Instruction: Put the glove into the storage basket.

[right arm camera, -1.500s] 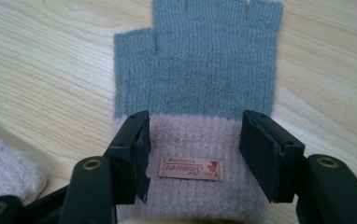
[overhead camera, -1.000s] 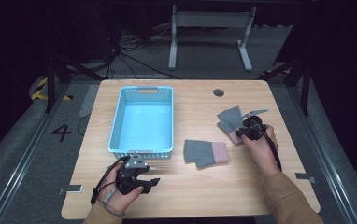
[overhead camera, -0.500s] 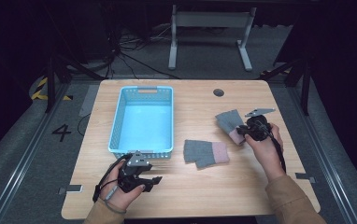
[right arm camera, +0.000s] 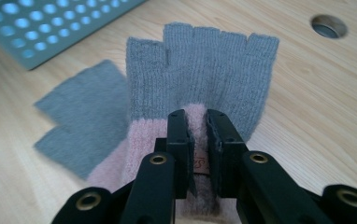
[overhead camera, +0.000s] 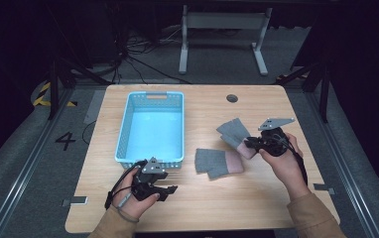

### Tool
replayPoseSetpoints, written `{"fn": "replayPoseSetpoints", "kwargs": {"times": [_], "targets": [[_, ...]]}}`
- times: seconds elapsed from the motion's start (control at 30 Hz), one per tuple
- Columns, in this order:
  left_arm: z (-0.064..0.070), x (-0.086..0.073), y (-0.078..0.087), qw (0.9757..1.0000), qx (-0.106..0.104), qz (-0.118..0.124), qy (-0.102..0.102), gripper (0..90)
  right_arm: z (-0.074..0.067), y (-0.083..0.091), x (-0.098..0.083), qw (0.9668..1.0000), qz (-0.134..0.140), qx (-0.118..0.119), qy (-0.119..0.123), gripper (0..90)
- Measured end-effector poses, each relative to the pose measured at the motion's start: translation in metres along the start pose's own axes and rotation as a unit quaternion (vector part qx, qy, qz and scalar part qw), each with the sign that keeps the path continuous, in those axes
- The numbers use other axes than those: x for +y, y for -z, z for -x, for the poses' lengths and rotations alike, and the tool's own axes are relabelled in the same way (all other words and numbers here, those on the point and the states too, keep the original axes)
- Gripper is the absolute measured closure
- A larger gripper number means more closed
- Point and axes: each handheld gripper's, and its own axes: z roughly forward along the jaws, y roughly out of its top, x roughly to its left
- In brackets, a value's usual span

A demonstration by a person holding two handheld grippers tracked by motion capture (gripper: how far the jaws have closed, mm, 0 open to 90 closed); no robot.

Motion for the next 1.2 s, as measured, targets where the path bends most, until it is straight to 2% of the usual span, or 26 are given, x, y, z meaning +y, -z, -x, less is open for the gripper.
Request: {"fn": "replayPoseSetpoints", "kwargs": {"times": [0.1,0.13,0.17,0.3,0.37,0.43,0.57,0.6,0.7,0.73,0.9,1.2], "targets": [[0.000,0.001,-0.002,1.0000,-0.002,0.003,-0.001,42.3,-0.009,0.004,0.002,0.9993,0.005,0.024,0.028,80.6],[0.000,0.002,-0.003,1.0000,-0.003,0.002,-0.001,42.3,-0.009,0.004,0.002,0.9993,0.005,0.024,0.028,80.6],[0.001,0.003,-0.004,1.0000,-0.004,0.002,-0.003,42.3,-0.013,0.005,0.003,0.9987,0.005,0.033,0.039,80.6],[0.001,0.004,-0.004,1.0000,-0.006,0.002,-0.004,42.3,-0.018,0.006,0.004,0.9976,0.007,0.051,0.047,80.6],[0.001,0.004,-0.004,1.0000,-0.007,0.001,-0.003,42.4,-0.022,0.005,0.005,0.9958,0.007,0.069,0.060,80.6],[0.001,0.004,-0.005,1.0000,-0.007,0.001,-0.005,42.4,-0.024,0.005,0.006,0.9950,0.007,0.074,0.067,80.6],[0.001,0.004,-0.004,1.0000,-0.005,0.002,-0.005,42.4,-0.030,-0.001,0.006,0.9910,0.002,0.094,0.096,80.6],[0.001,0.004,-0.004,1.0000,-0.005,0.002,-0.005,42.4,-0.030,-0.001,0.006,0.9910,0.002,0.094,0.096,80.6],[0.001,0.003,-0.004,1.0000,-0.005,0.001,-0.004,42.4,-0.035,-0.004,0.007,0.9878,0.000,0.112,0.108,80.6],[0.001,0.003,-0.004,1.0000,-0.005,0.001,-0.004,42.4,-0.035,-0.004,0.007,0.9878,0.000,0.112,0.108,80.6],[0.002,0.003,-0.004,1.0000,-0.006,-0.002,-0.004,42.4,-0.039,-0.013,0.006,0.9837,-0.013,0.131,0.123,80.6],[0.002,0.003,-0.005,1.0000,-0.005,0.000,-0.005,42.4,-0.036,-0.026,0.000,0.9830,-0.032,0.131,0.124,80.6]]}}
